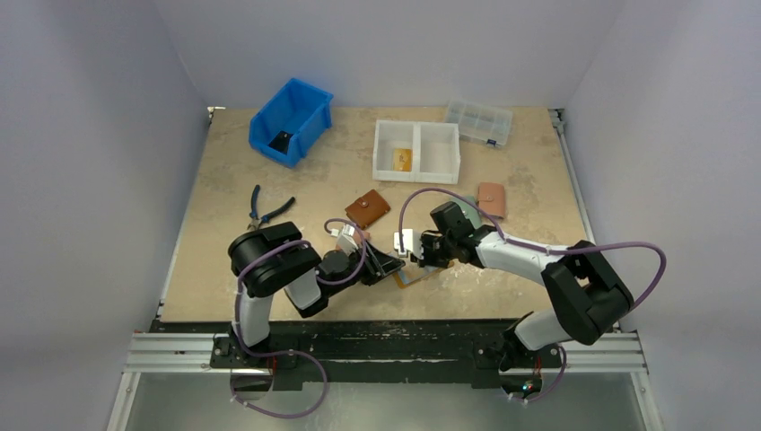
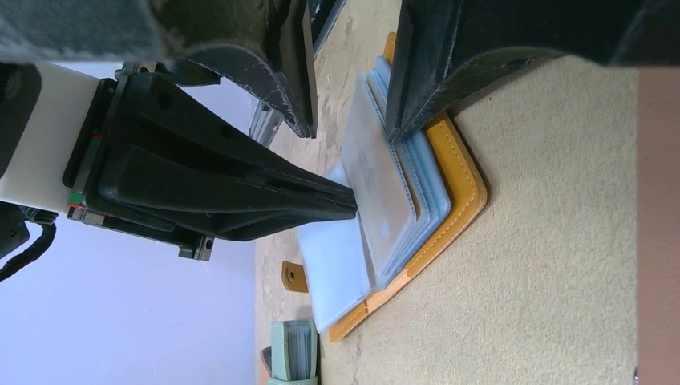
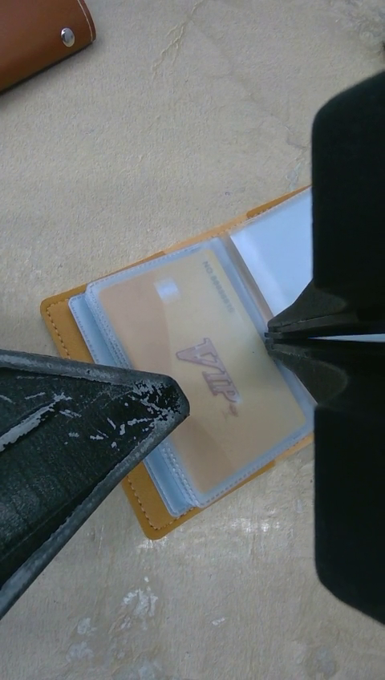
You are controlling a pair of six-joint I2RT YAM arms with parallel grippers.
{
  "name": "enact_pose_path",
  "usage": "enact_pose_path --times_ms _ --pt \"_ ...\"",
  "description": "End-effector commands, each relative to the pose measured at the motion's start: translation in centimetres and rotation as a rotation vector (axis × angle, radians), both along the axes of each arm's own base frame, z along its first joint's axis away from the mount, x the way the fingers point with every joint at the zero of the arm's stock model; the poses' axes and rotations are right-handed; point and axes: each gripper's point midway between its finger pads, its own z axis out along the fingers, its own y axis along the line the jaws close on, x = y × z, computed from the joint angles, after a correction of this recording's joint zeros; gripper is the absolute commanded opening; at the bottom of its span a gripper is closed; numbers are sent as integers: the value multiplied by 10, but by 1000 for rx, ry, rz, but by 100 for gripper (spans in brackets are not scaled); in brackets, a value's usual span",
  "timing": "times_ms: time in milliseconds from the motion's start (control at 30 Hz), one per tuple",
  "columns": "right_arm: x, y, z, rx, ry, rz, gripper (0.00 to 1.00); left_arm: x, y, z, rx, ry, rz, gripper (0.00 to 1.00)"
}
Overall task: Take the credit cards out of the card holder
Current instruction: Remove the credit card from the card holder.
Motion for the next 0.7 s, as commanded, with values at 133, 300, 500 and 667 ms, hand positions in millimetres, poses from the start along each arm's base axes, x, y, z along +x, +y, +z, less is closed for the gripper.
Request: enact_pose_path --times_ms 133,300,500,667 --pt "-7 14 8 49 53 25 15 3 -17 38 -165 -101 -36 41" --pt "-8 19 14 82 71 25 17 5 -16 39 -162 -121 -24 41" --pt "-10 25 19 109 86 22 18 12 -21 34 -91 -128 -24 40" --pt "-10 24 17 108 97 15 19 15 -24 32 -86 -130 -25 37"
